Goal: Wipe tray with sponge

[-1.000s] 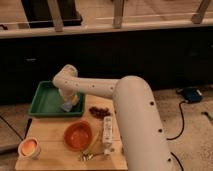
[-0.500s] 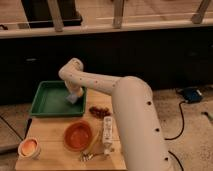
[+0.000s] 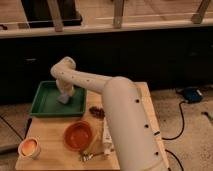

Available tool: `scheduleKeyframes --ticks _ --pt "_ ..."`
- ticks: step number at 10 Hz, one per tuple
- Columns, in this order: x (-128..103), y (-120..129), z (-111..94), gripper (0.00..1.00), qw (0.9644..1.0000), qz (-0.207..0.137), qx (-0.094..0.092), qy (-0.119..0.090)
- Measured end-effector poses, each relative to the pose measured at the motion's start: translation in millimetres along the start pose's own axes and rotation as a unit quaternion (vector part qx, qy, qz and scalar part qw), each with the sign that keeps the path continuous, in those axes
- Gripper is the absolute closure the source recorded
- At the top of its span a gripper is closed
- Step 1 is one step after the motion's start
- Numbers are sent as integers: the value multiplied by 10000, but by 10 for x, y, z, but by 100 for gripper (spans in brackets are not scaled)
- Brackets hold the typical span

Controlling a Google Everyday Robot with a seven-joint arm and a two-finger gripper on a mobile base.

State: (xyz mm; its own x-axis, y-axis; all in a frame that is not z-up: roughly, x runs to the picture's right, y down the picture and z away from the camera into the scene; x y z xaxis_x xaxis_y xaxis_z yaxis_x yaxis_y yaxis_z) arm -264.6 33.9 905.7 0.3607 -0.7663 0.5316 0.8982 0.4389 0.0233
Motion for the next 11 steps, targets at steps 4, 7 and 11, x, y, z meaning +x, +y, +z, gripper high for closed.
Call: scheduleKeyframes --ticks 4,7,11 --pt "-135 339 -96 97 9999 115 -76 -36" --pt "172 612 -163 97 9992 344 -117 144" --pt "396 436 -130 97 9996 218 14 197"
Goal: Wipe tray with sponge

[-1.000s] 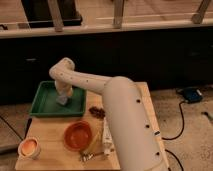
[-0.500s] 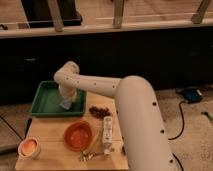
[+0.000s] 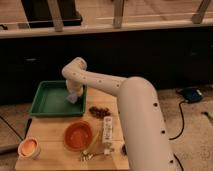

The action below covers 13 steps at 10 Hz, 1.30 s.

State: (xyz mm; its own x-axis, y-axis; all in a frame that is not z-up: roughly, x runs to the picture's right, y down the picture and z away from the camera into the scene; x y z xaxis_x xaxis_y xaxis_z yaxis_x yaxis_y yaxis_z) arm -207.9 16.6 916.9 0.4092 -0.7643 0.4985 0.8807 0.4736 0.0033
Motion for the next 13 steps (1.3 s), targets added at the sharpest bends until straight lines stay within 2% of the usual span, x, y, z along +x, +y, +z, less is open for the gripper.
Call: scheduleKeyframes --ticks 2,3,4,6,8,9,11,13 --pt "-122 -316 41 97 9996 -261 127 -61" --pt "-274 -533 64 97 9985 -494 204 -138" --pt "-396 -645 78 97 9973 -664 236 -211" --pt "-606 -693 84 97 9960 -802 235 -321" --pt "-717 -599 77 97 9960 -783 163 -386" --pt "-728 -452 70 97 9966 -709 75 -403" --pt "-626 -141 51 97 9979 -519 -89 -380" --pt "-361 126 38 97 9991 -231 -257 -244"
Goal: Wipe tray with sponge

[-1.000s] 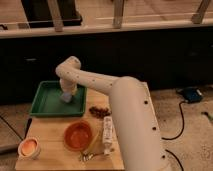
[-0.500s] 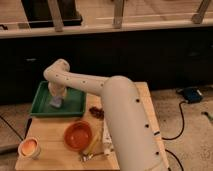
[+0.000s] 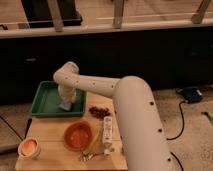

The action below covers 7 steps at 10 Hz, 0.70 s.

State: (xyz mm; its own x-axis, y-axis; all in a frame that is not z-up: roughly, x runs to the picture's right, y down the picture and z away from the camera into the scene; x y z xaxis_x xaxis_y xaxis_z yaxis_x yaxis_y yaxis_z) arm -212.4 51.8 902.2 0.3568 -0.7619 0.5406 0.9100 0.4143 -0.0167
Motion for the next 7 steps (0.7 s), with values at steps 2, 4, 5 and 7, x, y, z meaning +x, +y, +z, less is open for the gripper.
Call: scheduleKeyframes --ticks 2,4,5,7 --pt "195 16 -12 97 9999 98 -35 93" --pt "405 -176 14 97 9999 18 -5 149" --pt "425 -299 37 97 9999 -73 29 130" --pt "293 -591 99 97 9990 -416 135 -10"
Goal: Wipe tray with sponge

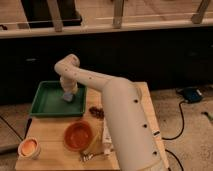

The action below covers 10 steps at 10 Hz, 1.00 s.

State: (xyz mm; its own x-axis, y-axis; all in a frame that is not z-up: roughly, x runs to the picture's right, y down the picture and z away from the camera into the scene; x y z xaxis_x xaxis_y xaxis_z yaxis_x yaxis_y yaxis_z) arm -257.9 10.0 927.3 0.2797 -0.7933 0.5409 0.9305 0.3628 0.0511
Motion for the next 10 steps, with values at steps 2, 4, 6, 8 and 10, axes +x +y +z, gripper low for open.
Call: scheduleKeyframes --ticks 2,4,6,8,10 --pt "-173 -81 27 97 9997 -180 59 -128" --pt "-484 37 -7 97 9994 -196 111 -278" --pt "-553 310 -35 97 9995 -34 96 -310" --pt "-456 599 -62 97 9993 236 83 -275" --pt "-266 754 -88 97 9986 474 139 -198"
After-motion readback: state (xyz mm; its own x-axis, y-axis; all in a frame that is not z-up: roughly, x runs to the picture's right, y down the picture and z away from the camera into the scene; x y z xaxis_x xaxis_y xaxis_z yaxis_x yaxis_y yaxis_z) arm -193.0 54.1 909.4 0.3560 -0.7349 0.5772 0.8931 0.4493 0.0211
